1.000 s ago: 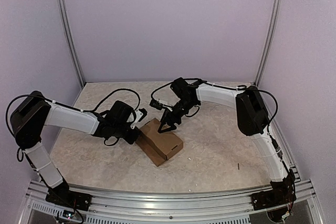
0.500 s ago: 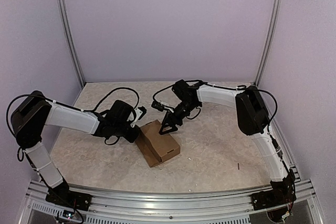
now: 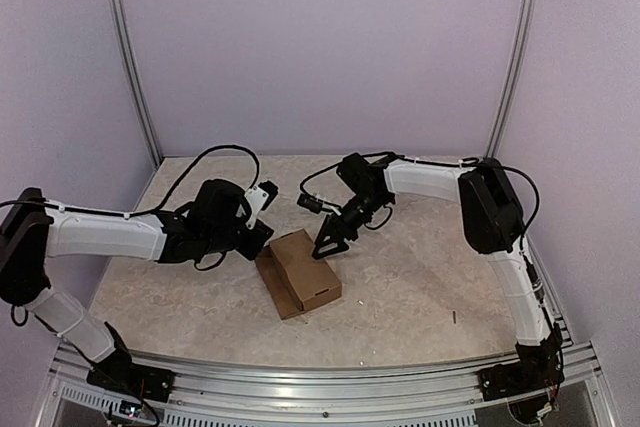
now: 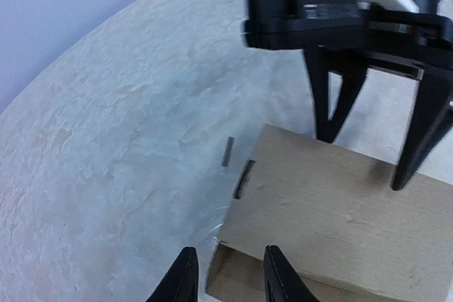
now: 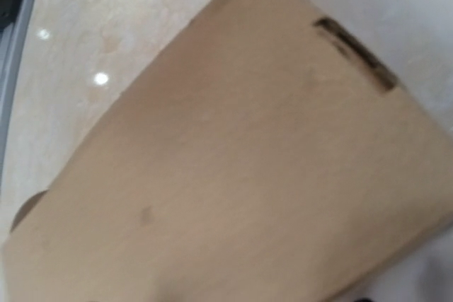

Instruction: Fold the paper box

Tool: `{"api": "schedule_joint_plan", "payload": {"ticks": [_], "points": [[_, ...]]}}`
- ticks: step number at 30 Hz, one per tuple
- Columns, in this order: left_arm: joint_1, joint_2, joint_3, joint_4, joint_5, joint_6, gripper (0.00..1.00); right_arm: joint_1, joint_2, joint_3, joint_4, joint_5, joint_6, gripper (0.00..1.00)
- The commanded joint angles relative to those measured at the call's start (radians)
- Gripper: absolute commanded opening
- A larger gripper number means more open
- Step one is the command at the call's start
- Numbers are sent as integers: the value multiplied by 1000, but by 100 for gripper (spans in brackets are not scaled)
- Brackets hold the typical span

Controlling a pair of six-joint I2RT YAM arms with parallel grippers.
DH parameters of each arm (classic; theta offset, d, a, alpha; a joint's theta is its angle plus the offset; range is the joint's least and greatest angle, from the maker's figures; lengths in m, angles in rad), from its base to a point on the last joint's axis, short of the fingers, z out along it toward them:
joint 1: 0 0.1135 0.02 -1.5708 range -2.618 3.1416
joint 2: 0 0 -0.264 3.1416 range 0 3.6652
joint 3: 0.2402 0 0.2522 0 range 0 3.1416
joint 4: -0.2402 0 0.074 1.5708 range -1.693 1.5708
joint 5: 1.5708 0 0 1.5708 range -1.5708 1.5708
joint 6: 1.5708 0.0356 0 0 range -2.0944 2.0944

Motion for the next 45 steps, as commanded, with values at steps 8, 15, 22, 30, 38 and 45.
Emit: {"api": "schedule_joint_plan", "payload": {"ticks": [8, 15, 22, 30, 38, 45], "points": [[-438, -178, -282, 279, 38, -35, 33, -6, -207, -264, 50, 54, -26, 76], [-489, 13, -170, 143, -80, -85, 29, 20, -200, -282, 77, 80, 13, 77], [-492, 47, -151, 87, -102, -110, 24, 55, -182, -262, 70, 86, 9, 77], [-503, 38, -149, 13, -124, -105, 18, 78, -150, -227, 66, 99, 29, 77], [-503, 43, -148, -15, -144, -103, 13, 89, -105, -210, 66, 114, 49, 77], [-495, 39, -160, -8, -141, -92, 5, 88, -93, -201, 66, 111, 53, 76]]}}
